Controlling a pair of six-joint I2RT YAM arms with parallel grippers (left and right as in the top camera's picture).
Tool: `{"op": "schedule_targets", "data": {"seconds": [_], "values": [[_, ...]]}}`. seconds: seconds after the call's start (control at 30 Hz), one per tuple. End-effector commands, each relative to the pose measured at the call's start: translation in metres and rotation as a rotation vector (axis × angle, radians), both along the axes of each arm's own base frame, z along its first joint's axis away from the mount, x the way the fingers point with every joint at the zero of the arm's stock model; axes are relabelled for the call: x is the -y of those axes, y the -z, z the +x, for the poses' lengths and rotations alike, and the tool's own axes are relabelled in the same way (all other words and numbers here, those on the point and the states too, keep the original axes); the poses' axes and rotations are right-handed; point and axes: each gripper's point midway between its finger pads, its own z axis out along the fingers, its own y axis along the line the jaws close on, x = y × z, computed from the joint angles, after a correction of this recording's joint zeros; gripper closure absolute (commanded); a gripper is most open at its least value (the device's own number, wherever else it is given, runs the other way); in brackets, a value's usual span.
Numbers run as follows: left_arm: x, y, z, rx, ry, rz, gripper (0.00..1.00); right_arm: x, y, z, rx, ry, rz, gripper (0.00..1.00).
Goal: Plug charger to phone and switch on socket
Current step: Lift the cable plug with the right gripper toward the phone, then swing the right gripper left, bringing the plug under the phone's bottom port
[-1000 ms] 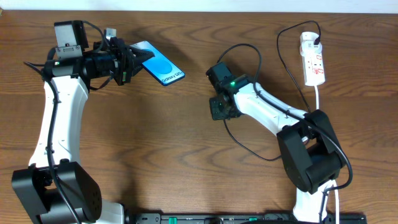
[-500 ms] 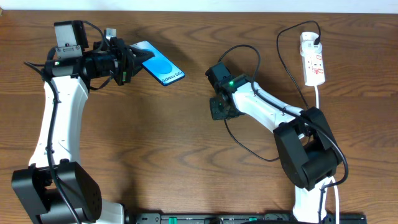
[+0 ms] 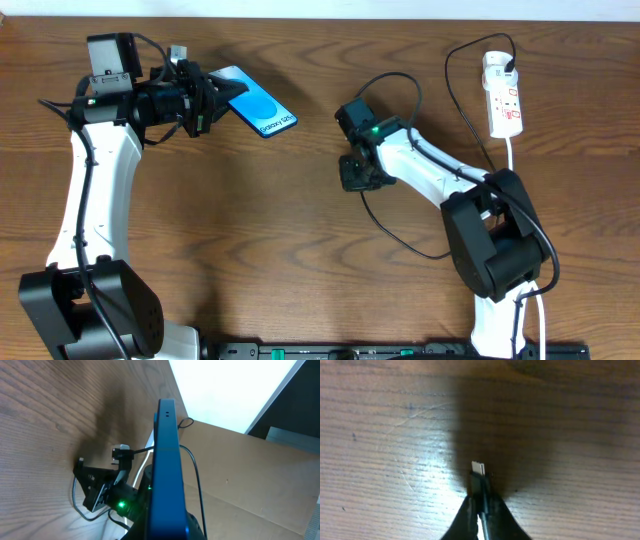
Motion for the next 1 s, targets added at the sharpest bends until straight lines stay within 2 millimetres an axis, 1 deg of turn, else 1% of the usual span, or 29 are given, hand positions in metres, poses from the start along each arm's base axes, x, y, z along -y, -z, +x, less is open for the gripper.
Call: {"op": "schedule_targets", "data": {"seconds": [0.0, 0.1, 0.2, 0.27, 0.33, 0.43, 0.57, 0.6, 0.63, 0.77, 0.87, 0.97], "values": [[0.004, -0.015, -0.004, 0.047, 0.028, -0.014, 0.93, 0.008, 0.036, -0.023, -0.118, -0.002, -0.031, 0.99], [0.004, -0.015, -0.004, 0.050, 0.030, -0.013, 0.93, 0.005, 0.034, -0.023, -0.119, -0.003, -0.017, 0.99], [0.004, -0.015, -0.004, 0.050, 0.029, -0.011, 0.93, -0.006, 0.027, -0.022, -0.142, -0.014, 0.058, 0.99], [0.003, -0.014, -0.003, 0.049, 0.024, -0.005, 0.93, -0.017, 0.017, -0.021, -0.157, -0.043, 0.141, 0.99], [0.003, -0.014, -0.003, 0.049, 0.023, -0.004, 0.93, -0.028, 0.002, -0.018, -0.160, -0.075, 0.240, 0.99], [0.003, -0.014, -0.004, 0.046, 0.023, -0.005, 0.93, -0.039, -0.031, -0.013, -0.139, -0.137, 0.390, 0.99], [0.003, -0.014, -0.004, 0.049, 0.025, -0.003, 0.93, -0.044, -0.088, -0.008, -0.073, -0.206, 0.586, 0.99], [0.003, -0.014, -0.004, 0.048, 0.025, -0.003, 0.93, -0.043, -0.114, -0.007, -0.033, -0.241, 0.663, 0.99], [0.003, -0.014, -0.004, 0.048, 0.025, -0.003, 0.93, -0.042, -0.131, -0.007, -0.004, -0.270, 0.709, 0.99], [0.003, -0.014, -0.004, 0.049, 0.025, -0.003, 0.93, -0.036, -0.166, -0.013, 0.058, -0.330, 0.782, 0.99], [0.006, -0.018, -0.005, 0.090, 0.058, -0.006, 0.93, -0.039, -0.191, -0.025, 0.090, -0.423, 0.877, 0.99], [0.011, -0.024, -0.010, 0.166, 0.122, -0.013, 0.93, -0.045, -0.209, -0.037, 0.090, -0.490, 0.980, 0.99]]}}
